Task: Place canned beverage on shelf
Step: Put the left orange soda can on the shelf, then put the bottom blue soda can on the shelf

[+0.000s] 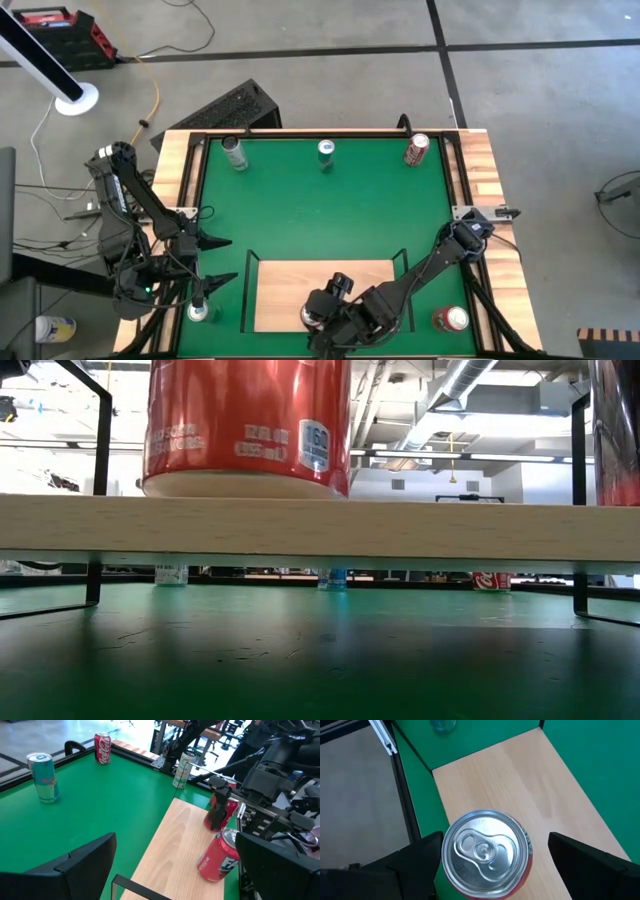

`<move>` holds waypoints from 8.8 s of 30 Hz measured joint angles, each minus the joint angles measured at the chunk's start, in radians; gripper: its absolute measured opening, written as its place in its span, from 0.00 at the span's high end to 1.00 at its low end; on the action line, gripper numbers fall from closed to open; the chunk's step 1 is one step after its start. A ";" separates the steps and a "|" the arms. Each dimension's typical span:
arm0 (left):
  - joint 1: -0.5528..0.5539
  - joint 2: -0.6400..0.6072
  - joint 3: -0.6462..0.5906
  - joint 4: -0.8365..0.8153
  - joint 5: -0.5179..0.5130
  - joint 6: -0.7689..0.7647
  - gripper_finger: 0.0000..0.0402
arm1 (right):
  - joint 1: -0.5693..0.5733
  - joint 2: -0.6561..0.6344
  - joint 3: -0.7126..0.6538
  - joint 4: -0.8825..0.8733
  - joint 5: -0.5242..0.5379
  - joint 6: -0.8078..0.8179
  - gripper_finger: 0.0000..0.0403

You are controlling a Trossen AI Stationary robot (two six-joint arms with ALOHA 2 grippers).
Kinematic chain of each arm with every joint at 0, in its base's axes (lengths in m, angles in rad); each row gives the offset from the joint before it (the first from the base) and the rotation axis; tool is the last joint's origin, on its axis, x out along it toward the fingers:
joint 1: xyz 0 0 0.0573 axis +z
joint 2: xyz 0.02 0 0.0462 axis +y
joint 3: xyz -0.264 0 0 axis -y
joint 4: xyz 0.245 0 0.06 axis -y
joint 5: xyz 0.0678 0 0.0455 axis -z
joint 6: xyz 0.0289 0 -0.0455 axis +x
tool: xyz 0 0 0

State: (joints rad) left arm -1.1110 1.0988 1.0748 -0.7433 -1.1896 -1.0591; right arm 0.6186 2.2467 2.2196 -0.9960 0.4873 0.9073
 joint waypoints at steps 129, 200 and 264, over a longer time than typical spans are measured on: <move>0.058 0.000 0.000 0.001 0.134 0.001 0.02 | 0.049 -0.070 -0.045 -0.235 -0.145 -0.091 0.24; 0.058 0.000 0.000 0.053 0.137 0.057 0.02 | 0.015 -0.068 0.040 -0.346 -0.227 -0.122 0.09; -0.037 0.101 0.174 -0.204 1.009 -0.155 0.11 | 0.056 -0.224 0.134 -0.465 0.004 -0.086 0.11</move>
State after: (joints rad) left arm -1.1481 1.1995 1.2491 -0.9471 -0.1806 -1.2145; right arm 0.6750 2.0229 2.3531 -1.4611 0.4918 0.8210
